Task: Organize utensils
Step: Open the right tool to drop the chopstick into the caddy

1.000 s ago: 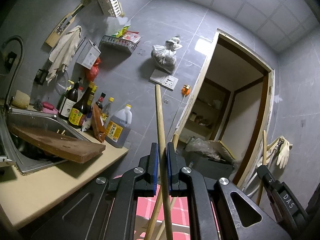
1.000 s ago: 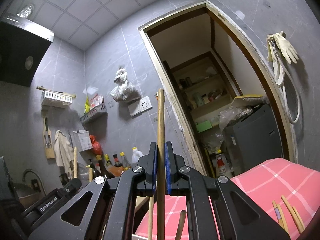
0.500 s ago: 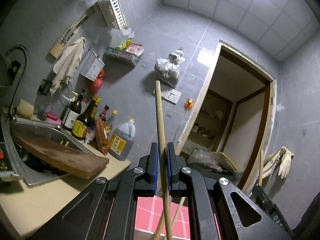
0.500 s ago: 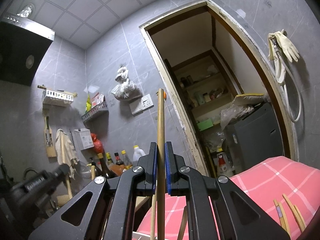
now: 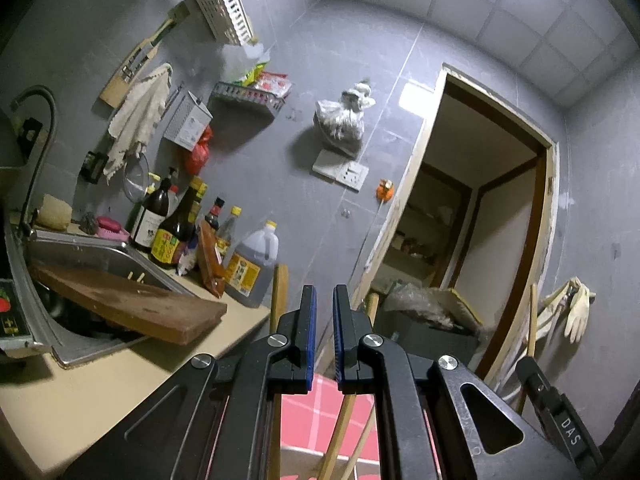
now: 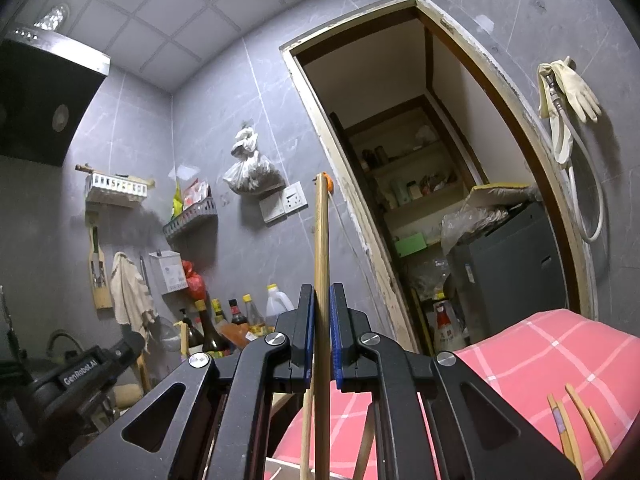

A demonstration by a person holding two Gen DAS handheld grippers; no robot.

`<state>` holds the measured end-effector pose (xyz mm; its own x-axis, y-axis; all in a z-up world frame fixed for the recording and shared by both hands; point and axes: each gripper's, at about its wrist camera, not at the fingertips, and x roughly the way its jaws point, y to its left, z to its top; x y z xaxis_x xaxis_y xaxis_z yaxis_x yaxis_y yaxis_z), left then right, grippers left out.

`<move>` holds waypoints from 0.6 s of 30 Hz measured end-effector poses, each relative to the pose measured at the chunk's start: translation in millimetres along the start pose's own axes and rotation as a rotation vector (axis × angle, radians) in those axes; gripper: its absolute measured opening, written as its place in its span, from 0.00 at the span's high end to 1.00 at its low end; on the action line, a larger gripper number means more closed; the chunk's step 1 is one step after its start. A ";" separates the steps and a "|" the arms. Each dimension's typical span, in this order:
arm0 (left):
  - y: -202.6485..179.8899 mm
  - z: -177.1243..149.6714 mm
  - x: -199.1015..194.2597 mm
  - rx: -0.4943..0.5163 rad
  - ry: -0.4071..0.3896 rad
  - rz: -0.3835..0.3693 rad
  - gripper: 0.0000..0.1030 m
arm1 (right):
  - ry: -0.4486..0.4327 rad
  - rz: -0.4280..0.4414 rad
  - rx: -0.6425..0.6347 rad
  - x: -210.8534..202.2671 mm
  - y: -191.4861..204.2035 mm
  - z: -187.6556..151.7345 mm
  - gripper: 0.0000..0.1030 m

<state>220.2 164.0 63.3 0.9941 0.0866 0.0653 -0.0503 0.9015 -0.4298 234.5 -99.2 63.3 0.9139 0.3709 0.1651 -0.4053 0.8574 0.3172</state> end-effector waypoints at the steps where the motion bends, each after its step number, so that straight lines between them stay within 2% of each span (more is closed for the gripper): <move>1: -0.8 -1.8 0.5 0.002 0.009 -0.001 0.94 | 0.006 0.000 -0.006 -0.5 0.5 -0.8 0.94; 4: -2.6 -5.7 1.1 0.008 0.032 -0.009 0.94 | 0.027 0.003 -0.014 -0.3 1.6 -2.8 0.92; 5: -3.8 -6.7 1.4 0.013 0.041 -0.010 0.94 | 0.036 0.003 -0.015 -0.2 2.0 -3.2 0.86; 6: -4.6 -7.5 1.5 0.019 0.049 -0.010 0.94 | 0.040 0.003 -0.015 -0.3 2.1 -3.8 0.75; 7: -5.5 -8.4 1.5 0.025 0.058 -0.008 0.94 | 0.044 0.005 -0.013 -0.7 2.3 -3.6 0.72; 13: -12.5 -8.9 -2.0 0.066 0.094 -0.011 0.94 | 0.041 0.008 -0.023 -6.9 1.5 6.8 0.71; 15: -16.5 -7.7 -4.2 0.082 0.108 -0.019 0.89 | 0.041 0.008 -0.028 -10.4 0.4 11.2 0.68; 17: -20.5 -7.1 -6.3 0.094 0.124 -0.031 0.78 | 0.044 0.006 -0.037 -14.3 -1.4 15.2 0.63; 18: -22.8 -7.0 -7.9 0.097 0.131 -0.038 0.76 | 0.045 0.006 -0.039 -16.7 -2.7 17.0 0.61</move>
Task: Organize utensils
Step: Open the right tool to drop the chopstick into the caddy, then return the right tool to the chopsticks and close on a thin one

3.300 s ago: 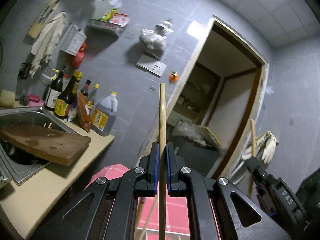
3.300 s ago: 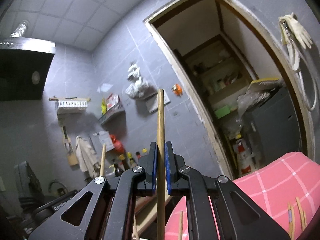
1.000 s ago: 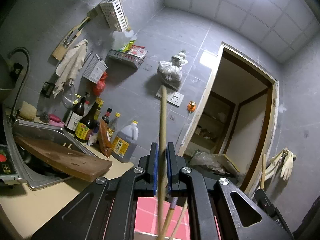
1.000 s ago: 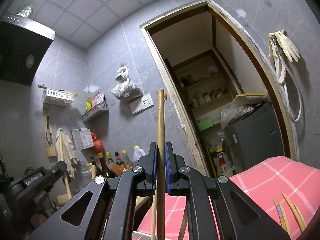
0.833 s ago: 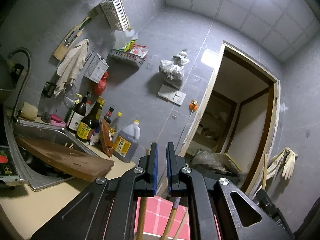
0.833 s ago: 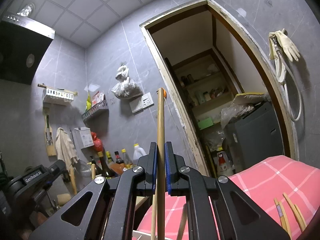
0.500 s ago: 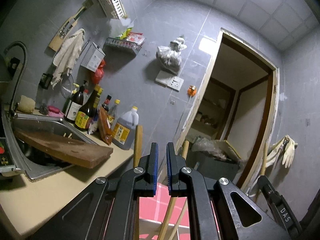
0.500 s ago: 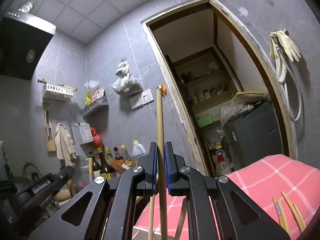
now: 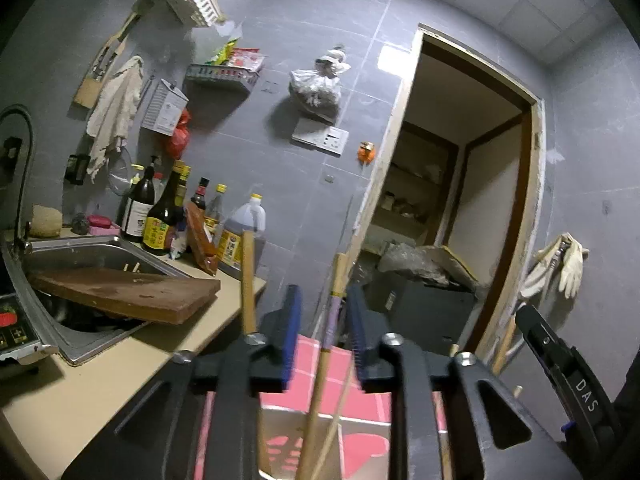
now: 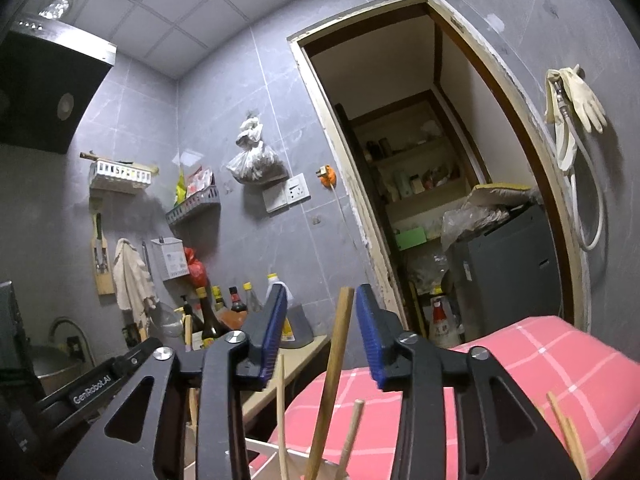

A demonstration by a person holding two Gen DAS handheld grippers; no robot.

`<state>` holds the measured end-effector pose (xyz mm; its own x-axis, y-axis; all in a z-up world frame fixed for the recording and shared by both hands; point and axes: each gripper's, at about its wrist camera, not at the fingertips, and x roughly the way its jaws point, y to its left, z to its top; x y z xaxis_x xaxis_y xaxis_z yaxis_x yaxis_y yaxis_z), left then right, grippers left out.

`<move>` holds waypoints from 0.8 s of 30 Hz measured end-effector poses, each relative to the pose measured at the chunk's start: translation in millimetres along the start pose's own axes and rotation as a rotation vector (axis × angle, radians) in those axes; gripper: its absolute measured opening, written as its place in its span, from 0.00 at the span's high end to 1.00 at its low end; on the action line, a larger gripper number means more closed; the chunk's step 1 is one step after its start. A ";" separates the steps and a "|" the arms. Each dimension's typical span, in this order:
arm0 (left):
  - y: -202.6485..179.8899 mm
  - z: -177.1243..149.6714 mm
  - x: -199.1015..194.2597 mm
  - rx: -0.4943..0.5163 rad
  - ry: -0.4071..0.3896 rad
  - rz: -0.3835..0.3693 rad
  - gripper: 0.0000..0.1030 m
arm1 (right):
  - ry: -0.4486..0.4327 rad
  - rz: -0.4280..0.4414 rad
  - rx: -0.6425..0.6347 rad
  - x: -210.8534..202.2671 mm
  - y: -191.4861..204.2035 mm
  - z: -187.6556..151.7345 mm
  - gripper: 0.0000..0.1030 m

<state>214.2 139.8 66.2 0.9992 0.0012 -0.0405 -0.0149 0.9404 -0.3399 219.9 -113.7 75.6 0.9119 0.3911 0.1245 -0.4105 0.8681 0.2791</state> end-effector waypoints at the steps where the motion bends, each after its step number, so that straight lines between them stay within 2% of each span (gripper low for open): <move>1: -2.8 0.2 -1.4 0.005 0.007 -0.008 0.74 | 0.001 -0.003 -0.004 -2.7 -1.6 1.9 0.60; 3: -9.2 0.5 -3.5 0.021 0.018 -0.019 0.72 | 0.008 -0.004 -0.014 -7.3 -4.8 6.4 0.54; 9: -26.9 0.2 -11.6 0.047 0.045 -0.057 0.53 | 0.021 -0.029 -0.042 -26.1 -20.0 21.0 0.41; 10: -30.7 -0.1 -12.9 0.054 0.052 -0.062 0.48 | 0.023 -0.035 -0.048 -29.7 -23.0 23.6 0.40; 14: -44.9 -2.3 -19.2 0.077 0.069 -0.087 0.29 | 0.037 -0.052 -0.073 -44.5 -35.6 33.1 0.23; 19: -67.0 -10.6 -25.8 0.122 0.099 -0.121 0.24 | 0.066 -0.085 -0.110 -66.1 -53.0 44.5 0.12; 22: -79.8 -18.0 -30.0 0.148 0.113 -0.136 0.12 | 0.078 -0.106 -0.123 -79.5 -64.3 48.2 0.02; 24: -86.8 -22.5 -33.2 0.157 0.120 -0.150 0.12 | 0.085 -0.120 -0.135 -86.8 -70.0 50.3 0.00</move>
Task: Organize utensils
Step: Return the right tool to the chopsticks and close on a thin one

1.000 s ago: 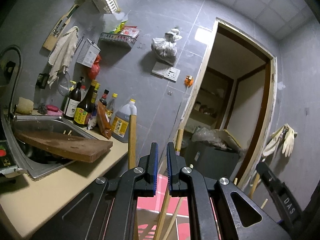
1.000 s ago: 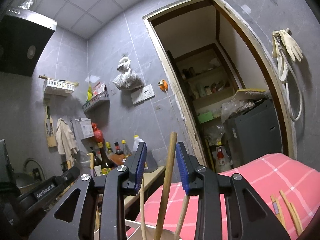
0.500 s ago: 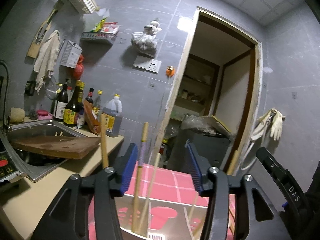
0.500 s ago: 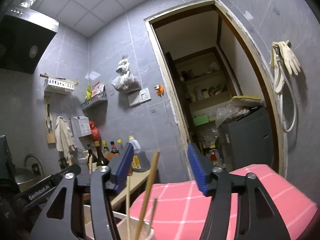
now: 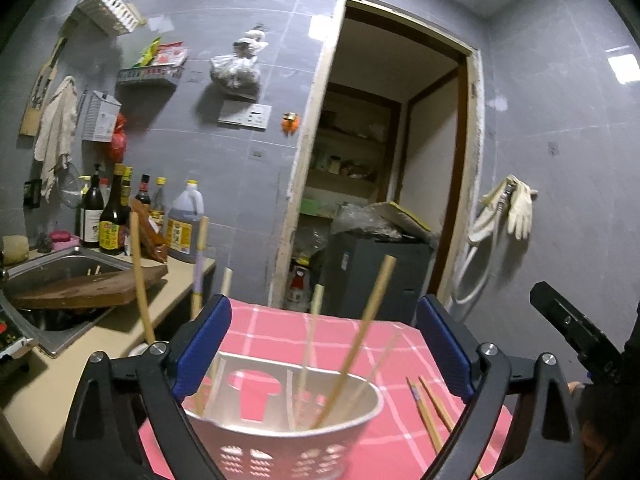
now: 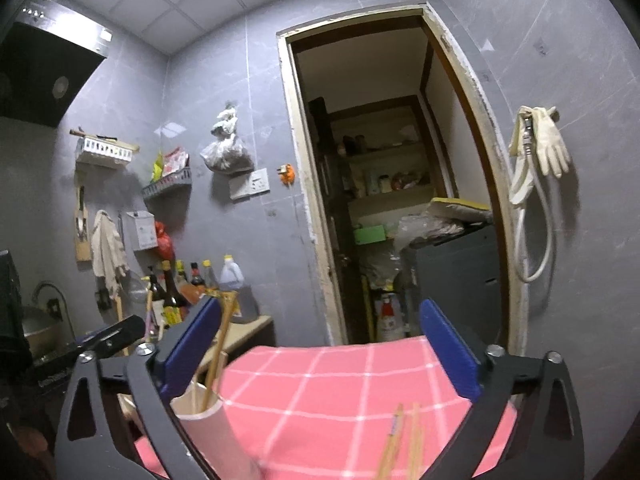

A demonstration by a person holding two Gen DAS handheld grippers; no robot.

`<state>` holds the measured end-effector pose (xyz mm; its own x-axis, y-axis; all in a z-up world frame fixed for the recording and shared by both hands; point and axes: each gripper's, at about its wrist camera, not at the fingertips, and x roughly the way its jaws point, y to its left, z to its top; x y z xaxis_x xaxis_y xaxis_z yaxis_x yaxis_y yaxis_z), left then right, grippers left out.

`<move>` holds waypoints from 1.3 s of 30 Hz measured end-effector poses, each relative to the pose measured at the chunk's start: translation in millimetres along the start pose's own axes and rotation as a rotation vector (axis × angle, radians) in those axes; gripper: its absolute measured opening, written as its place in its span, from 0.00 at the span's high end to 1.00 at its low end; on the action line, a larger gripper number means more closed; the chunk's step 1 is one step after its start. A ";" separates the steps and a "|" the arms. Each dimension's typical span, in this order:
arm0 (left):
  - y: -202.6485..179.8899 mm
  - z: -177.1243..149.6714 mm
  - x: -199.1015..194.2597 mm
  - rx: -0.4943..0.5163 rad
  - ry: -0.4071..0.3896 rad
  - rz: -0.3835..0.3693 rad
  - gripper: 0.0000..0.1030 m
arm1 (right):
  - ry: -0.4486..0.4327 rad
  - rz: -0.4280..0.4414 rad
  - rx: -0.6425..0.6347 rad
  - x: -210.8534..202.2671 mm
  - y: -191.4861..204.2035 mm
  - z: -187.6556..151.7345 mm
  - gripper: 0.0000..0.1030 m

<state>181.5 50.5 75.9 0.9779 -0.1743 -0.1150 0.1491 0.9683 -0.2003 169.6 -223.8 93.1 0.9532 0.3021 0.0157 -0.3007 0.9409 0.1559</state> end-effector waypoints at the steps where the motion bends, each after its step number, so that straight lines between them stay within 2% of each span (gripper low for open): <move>1: -4.9 -1.9 -0.4 0.008 0.008 -0.008 0.12 | 0.010 -0.008 -0.009 -3.7 -4.6 0.2 0.00; 6: -27.4 -13.1 -2.4 0.042 0.039 -0.036 0.12 | 0.051 -0.036 -0.049 -16.0 -21.3 -2.3 0.00; 10: -44.6 -24.3 -1.3 0.063 0.073 -0.057 0.07 | 0.093 -0.065 -0.081 -23.5 -35.2 -7.6 0.00; 17: -77.6 -50.2 12.8 0.118 0.174 -0.096 0.07 | 0.213 -0.095 -0.132 -21.8 -63.6 -20.0 0.00; 29: -102.6 -96.2 47.8 0.176 0.331 -0.096 0.07 | 0.394 -0.091 -0.085 2.2 -101.6 -51.8 0.01; 33: -105.7 -109.6 61.1 0.190 0.383 -0.102 0.09 | 0.443 -0.077 -0.066 11.0 -107.5 -61.1 0.08; 37: -106.6 -117.4 76.1 0.189 0.456 -0.121 0.22 | 0.512 -0.067 -0.051 23.5 -111.4 -70.0 0.19; 39: -105.3 -120.0 86.0 0.175 0.496 -0.122 0.30 | 0.561 -0.061 -0.045 32.0 -113.1 -74.6 0.29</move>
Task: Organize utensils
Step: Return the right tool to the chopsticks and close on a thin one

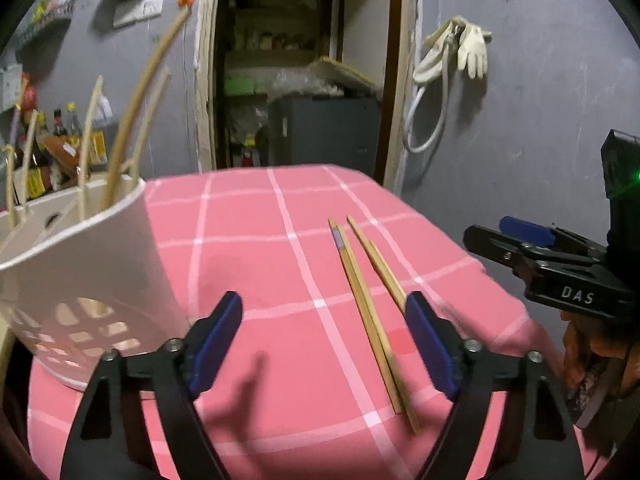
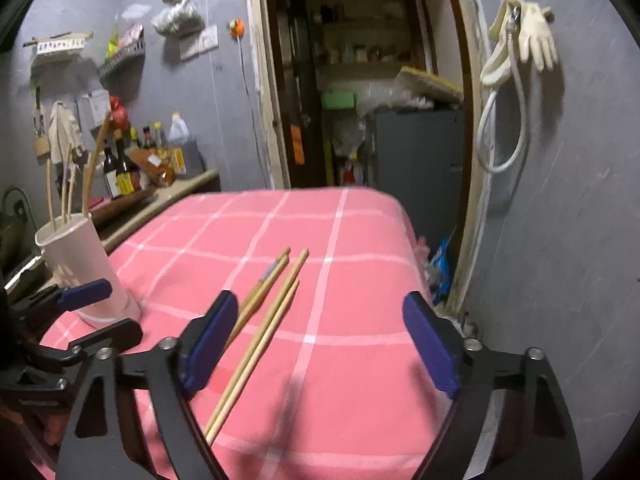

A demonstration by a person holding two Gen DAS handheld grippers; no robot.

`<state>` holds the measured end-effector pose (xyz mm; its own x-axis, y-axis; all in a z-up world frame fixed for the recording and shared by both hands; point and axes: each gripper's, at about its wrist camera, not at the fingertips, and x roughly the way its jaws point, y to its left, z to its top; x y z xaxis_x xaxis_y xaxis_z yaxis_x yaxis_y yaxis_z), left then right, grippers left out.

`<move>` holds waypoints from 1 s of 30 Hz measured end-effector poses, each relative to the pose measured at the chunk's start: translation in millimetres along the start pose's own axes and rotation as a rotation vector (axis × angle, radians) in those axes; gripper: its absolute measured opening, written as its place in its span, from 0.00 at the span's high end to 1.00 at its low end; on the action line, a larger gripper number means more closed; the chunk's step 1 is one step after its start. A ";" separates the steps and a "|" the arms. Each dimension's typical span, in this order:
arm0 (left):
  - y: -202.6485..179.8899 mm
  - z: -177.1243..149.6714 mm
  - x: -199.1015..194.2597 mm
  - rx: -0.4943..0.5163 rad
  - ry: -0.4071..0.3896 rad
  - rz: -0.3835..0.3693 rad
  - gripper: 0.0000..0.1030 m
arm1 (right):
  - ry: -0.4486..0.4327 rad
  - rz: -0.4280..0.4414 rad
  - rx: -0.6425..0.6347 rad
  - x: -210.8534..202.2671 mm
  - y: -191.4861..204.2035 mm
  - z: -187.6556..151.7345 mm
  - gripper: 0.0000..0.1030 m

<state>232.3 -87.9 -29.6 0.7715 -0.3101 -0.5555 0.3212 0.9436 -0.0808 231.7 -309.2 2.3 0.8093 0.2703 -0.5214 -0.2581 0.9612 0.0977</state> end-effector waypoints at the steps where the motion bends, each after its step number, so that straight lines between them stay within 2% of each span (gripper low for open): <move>1: 1.2 1.3 2.2 -0.006 0.013 -0.004 0.34 | 0.023 0.005 0.003 4.4 -0.5 0.5 0.31; 3: 3.6 3.8 9.2 -0.017 0.041 -0.012 0.39 | 0.069 0.018 0.007 13.5 -1.6 0.6 0.42; 9: 5.1 9.9 23.2 -0.029 0.079 -0.018 0.43 | 0.171 0.045 0.000 38.3 3.5 1.1 0.55; 18: 11.7 11.2 40.0 -0.062 0.150 -0.004 0.44 | 0.266 0.039 -0.012 65.7 10.3 0.9 0.62; 24: 15.3 12.7 42.3 -0.075 0.163 -0.005 0.44 | 0.291 0.051 -0.021 74.3 13.5 1.4 0.64; 30: 12.4 14.6 44.3 -0.070 0.169 -0.009 0.44 | 0.320 0.025 -0.042 82.0 17.0 3.4 0.65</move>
<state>278.4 -91.7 -43.1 0.6634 -0.3007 -0.6852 0.2841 0.9483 -0.1411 295.4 -270.5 -35.9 0.5975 0.2559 -0.7599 -0.3024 0.9497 0.0820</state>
